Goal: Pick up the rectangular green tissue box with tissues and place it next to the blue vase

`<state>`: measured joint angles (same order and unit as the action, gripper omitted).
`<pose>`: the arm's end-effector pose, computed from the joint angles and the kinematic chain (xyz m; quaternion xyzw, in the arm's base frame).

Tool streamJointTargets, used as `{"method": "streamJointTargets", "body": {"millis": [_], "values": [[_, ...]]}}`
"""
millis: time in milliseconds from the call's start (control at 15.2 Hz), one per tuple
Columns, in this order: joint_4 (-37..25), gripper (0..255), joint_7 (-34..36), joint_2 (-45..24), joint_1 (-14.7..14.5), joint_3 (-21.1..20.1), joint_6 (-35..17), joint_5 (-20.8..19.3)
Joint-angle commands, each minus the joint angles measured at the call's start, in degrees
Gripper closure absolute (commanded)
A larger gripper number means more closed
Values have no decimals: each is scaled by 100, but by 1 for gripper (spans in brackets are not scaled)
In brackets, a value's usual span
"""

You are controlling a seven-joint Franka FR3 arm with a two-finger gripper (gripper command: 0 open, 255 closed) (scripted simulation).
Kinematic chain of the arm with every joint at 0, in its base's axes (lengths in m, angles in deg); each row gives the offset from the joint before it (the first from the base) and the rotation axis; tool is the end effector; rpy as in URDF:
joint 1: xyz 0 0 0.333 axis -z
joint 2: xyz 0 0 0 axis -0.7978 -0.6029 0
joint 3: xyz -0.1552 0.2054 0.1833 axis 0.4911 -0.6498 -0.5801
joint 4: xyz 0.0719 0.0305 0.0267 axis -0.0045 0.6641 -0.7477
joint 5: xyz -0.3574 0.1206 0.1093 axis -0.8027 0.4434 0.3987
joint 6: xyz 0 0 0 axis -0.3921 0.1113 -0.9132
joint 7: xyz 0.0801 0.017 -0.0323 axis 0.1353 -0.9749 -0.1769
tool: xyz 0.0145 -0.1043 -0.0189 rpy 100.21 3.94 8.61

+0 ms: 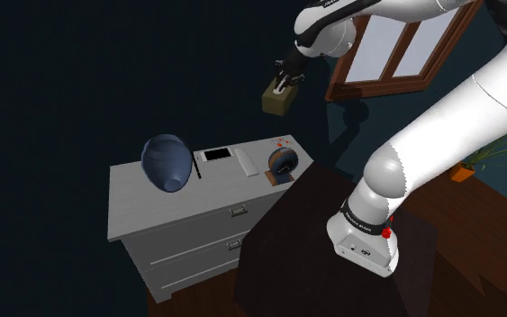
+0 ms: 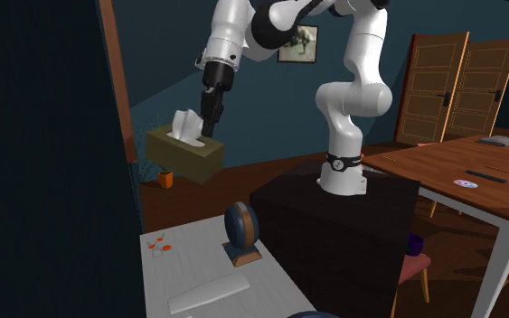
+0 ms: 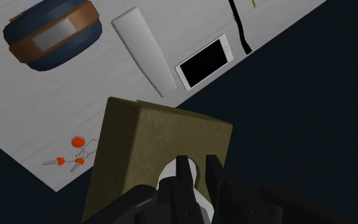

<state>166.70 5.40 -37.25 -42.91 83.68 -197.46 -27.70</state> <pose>0.4124 -0.2162 0.4263 -0.8486 0.4893 -0.1635 0.1174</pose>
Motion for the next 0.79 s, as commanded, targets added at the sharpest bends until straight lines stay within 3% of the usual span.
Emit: {"method": "streamJointTargets", "body": {"millis": [0,726], "values": [[147,255,433,136,-54,-296,-80,-101],[253,255,2449,97,-404,-1755,-442,-407]]}}
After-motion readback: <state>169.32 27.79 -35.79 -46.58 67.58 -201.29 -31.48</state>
